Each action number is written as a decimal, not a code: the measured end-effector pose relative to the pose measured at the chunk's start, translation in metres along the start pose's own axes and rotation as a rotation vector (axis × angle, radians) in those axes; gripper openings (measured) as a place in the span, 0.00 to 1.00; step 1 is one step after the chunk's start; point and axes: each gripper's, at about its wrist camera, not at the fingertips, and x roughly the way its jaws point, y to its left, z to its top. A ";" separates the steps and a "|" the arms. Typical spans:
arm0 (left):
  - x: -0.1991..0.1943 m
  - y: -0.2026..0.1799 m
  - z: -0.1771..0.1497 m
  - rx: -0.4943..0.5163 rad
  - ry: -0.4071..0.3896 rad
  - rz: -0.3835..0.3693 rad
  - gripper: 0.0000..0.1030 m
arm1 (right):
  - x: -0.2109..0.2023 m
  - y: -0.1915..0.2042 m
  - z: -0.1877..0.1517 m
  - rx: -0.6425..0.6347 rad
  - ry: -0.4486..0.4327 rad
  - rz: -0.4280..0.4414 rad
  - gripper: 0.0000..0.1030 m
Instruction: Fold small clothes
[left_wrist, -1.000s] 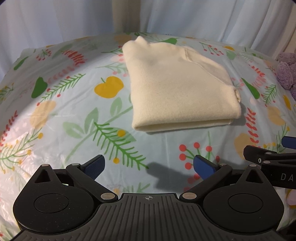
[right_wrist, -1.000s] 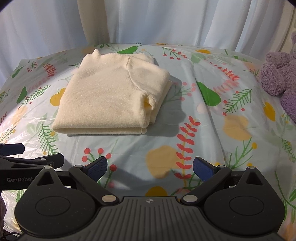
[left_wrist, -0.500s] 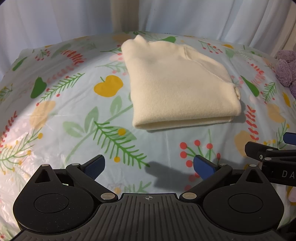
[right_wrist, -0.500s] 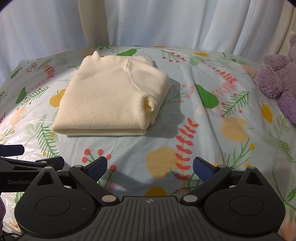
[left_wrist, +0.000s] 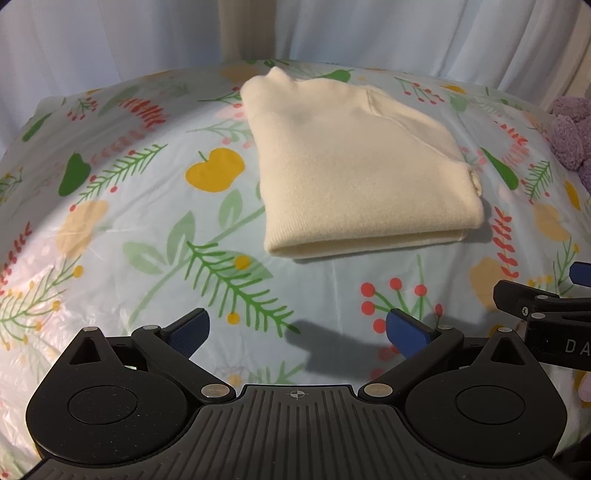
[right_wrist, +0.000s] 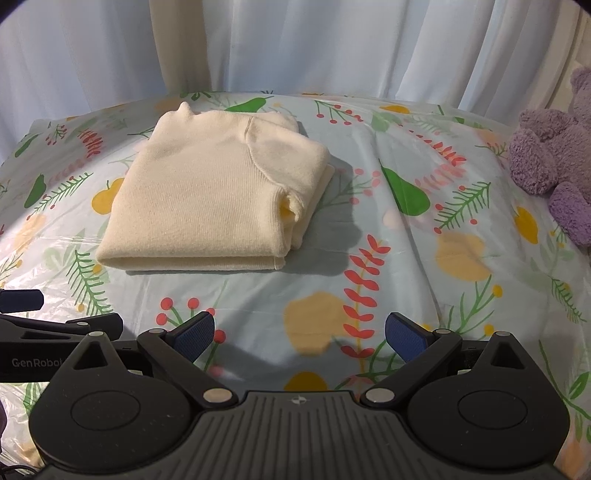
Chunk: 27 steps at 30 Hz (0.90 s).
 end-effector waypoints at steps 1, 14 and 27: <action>0.000 0.000 0.000 0.000 0.001 -0.001 1.00 | 0.000 0.000 0.000 -0.001 -0.001 -0.001 0.96; 0.003 -0.001 0.002 0.003 0.000 -0.002 1.00 | 0.002 -0.003 0.002 0.010 -0.006 -0.011 0.96; 0.005 -0.003 0.002 -0.006 0.001 -0.007 1.00 | 0.001 -0.003 0.003 0.006 -0.015 -0.016 0.96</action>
